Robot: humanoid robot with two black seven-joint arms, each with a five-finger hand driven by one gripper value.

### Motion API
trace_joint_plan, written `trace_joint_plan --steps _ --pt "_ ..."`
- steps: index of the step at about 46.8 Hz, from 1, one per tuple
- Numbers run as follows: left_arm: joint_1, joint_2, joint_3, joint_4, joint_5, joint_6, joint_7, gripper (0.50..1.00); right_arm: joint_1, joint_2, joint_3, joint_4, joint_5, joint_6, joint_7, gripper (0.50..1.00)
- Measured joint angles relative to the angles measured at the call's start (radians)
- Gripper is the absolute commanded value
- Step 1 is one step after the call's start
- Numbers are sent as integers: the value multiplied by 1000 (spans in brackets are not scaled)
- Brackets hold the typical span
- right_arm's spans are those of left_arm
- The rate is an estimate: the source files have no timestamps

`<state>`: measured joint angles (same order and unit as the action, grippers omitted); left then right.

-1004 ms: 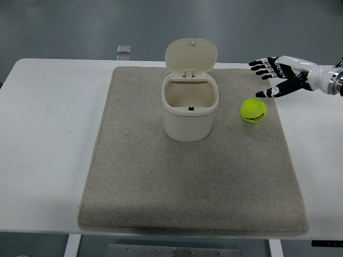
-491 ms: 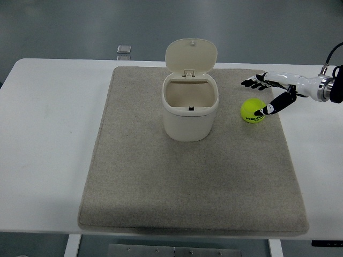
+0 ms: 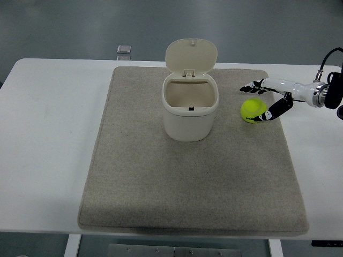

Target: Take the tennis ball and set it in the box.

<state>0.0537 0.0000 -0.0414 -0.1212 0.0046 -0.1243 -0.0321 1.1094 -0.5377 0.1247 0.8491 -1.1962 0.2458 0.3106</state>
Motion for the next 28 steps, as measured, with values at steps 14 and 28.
trace_joint_plan --steps 14,28 --pt "0 0 0 0 0 0 0 996 -2 8 -24 -2 -2 -30 2 903" --pt "0 0 0 0 0 0 0 996 -14 13 -25 -3 -3 -40 2 873"
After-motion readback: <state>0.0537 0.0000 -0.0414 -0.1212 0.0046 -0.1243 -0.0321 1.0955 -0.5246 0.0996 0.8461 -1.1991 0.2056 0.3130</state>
